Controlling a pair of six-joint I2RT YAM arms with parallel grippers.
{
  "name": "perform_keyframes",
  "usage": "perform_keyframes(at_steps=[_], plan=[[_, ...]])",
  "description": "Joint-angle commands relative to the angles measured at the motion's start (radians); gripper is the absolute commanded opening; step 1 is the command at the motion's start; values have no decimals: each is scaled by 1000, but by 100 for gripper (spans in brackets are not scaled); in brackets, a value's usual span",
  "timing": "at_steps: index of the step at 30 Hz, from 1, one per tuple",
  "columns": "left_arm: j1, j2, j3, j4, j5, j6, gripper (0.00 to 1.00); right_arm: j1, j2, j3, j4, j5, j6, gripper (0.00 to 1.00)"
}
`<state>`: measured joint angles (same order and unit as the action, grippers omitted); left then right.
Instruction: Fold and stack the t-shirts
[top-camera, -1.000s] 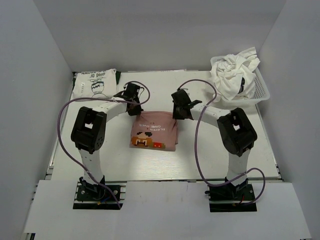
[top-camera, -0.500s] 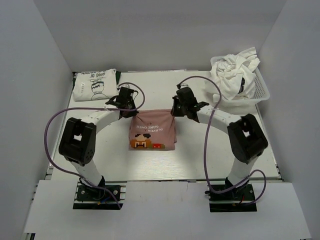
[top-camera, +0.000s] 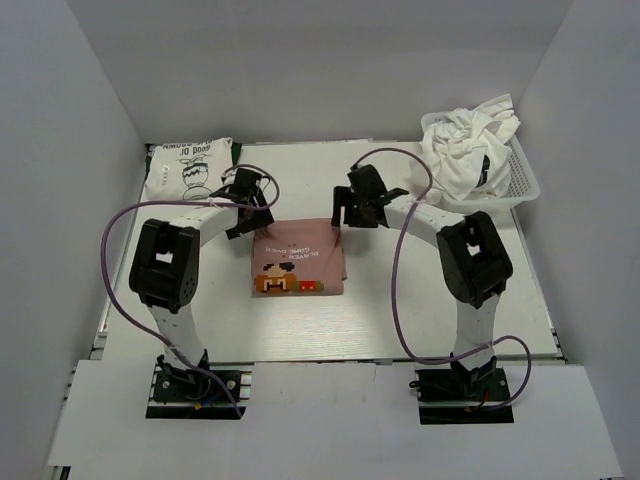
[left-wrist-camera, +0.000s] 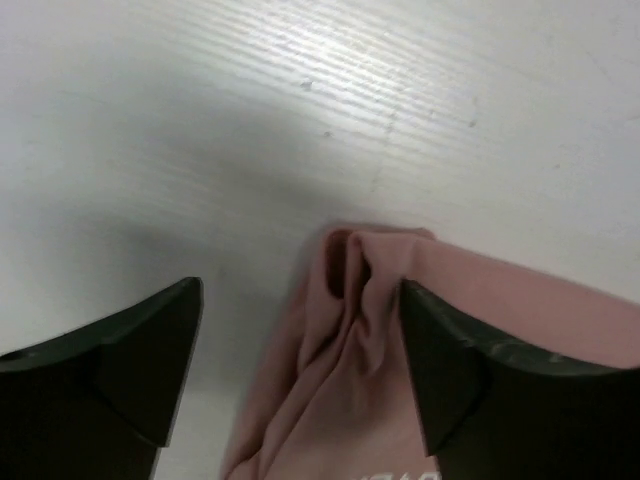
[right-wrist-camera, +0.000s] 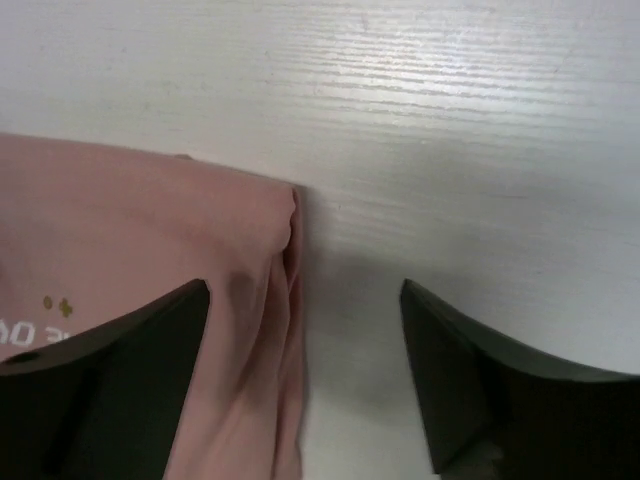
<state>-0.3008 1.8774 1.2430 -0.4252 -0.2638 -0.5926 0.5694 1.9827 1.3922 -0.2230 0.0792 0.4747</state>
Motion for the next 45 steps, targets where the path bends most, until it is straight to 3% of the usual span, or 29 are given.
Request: perform_keyframes(at_steps=[1,2,10,12,16,21,25,27,30,31,37,42,45], plan=[[8,-119,16,-69,-45,-1,90,-3,-145,-10,-33,-28,-48,90],[8,-144,0,-79,-35,-1,100,-3,-168,-21,-39,-36,-59,90],[-18,-392,-358,109,174,48,100,3,-519,-339,73,-125,-30,90],[-18,-414,-428,199,244,62,100,3,-579,-393,88,-133,-24,90],[-18,-342,-439,204,268,83,98,6,-628,-459,99,-150,-22,90],[-18,-238,-424,174,258,83,78,6,-660,-493,120,-193,-19,90],[-18,-176,-433,247,360,94,63,1,-676,-509,160,-237,-39,90],[-18,-160,-433,261,385,94,49,3,-683,-524,158,-249,-41,90],[-18,-149,-413,243,373,103,5,1,-705,-541,171,-242,-41,90],[-18,-149,-384,220,332,103,0,-2,-720,-545,175,-237,-44,90],[-18,-235,-190,86,158,203,0,-2,-792,-607,209,-197,-80,90],[-3,-259,-50,86,139,379,0,-2,-861,-668,316,-145,-136,90],[-3,-238,47,77,43,479,0,0,-890,-705,362,-128,-172,90]])
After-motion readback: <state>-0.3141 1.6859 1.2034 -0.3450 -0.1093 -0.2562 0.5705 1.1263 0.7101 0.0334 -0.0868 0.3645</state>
